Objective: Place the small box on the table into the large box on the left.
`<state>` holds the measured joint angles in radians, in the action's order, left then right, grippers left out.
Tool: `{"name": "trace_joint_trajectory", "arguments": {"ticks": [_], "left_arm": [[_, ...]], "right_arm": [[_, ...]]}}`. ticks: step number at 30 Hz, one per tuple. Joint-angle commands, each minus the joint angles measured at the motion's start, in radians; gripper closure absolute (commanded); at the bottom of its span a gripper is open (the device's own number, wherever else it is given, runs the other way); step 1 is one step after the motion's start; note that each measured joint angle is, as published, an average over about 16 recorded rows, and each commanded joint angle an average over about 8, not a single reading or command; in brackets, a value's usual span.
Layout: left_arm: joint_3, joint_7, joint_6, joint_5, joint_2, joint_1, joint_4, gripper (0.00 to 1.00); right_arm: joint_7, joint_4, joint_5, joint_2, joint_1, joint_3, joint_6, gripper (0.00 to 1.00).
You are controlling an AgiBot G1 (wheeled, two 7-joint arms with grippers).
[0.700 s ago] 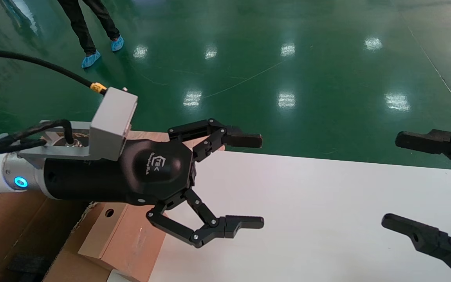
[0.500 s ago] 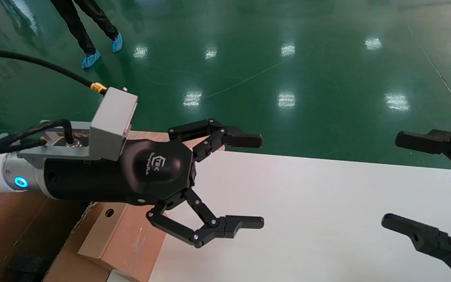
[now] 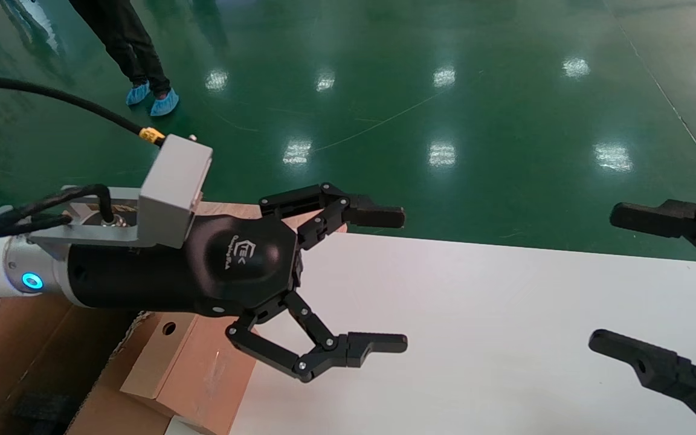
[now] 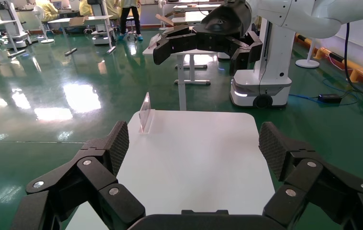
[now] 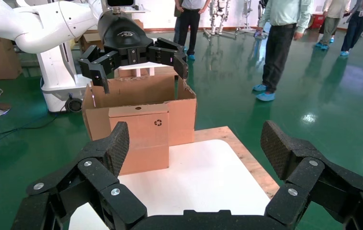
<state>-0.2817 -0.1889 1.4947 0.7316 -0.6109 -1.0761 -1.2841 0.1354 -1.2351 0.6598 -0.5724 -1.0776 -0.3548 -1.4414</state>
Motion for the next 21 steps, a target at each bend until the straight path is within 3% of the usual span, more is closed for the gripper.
{"name": "trace_joint_trajectory", "arguments": {"ticks": [1, 3, 21], "left_arm": [[0.0, 0.0, 0.0, 0.0, 0.0, 0.0, 0.0, 0.0], [0.0, 0.0, 0.0, 0.0, 0.0, 0.0, 0.0, 0.0], [0.0, 0.0, 0.0, 0.0, 0.0, 0.0, 0.0, 0.0]], "right_arm": [[0.0, 0.0, 0.0, 0.0, 0.0, 0.0, 0.0, 0.89], [0.0, 0.0, 0.0, 0.0, 0.0, 0.0, 0.0, 1.0], [0.0, 0.0, 0.0, 0.0, 0.0, 0.0, 0.0, 1.0]]}}
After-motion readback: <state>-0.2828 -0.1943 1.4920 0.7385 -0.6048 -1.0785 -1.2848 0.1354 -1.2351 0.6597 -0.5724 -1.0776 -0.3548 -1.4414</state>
